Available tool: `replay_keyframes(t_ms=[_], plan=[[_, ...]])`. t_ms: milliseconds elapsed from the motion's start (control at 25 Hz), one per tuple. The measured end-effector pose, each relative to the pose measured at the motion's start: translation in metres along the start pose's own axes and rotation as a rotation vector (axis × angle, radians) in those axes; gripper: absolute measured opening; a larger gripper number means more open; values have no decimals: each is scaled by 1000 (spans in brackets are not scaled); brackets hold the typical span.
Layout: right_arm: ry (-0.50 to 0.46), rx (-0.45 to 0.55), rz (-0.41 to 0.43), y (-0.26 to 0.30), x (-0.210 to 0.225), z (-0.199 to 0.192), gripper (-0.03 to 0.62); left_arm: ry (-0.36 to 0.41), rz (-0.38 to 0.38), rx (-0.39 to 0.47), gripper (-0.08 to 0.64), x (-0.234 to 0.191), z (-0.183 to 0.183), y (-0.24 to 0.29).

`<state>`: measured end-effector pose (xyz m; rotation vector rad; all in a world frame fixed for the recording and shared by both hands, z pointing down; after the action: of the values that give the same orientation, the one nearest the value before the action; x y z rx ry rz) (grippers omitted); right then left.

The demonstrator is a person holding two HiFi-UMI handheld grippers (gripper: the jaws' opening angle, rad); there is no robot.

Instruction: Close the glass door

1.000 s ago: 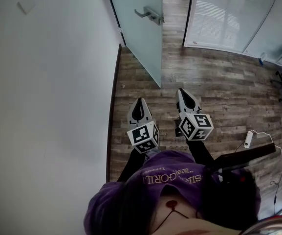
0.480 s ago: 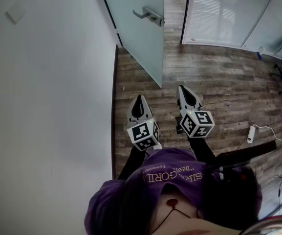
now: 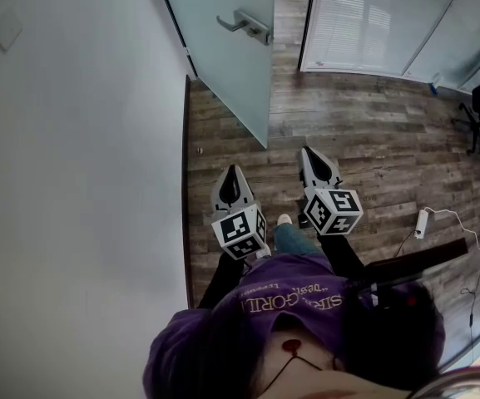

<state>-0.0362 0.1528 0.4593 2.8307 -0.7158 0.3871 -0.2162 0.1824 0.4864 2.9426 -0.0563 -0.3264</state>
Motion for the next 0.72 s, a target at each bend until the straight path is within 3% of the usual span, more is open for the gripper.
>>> replay_keyframes(t_ms=[440, 720], plan=[[-24, 37, 50, 64, 50, 41, -14, 16, 20, 55, 2, 30, 29, 80], [-19, 26, 81, 93, 75, 60, -15, -24, 45, 48, 2, 46, 39, 113]])
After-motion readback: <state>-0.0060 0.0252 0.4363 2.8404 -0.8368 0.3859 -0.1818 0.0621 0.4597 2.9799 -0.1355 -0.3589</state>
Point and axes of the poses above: the fingertips, and each gripper's own axes: y forward along the fingers, x to its right, z out of its top, the point moved 3 cm from there along -y, backward along the fingers, and after that the axes turned 6 degrees about z, right-handed, at the moved point
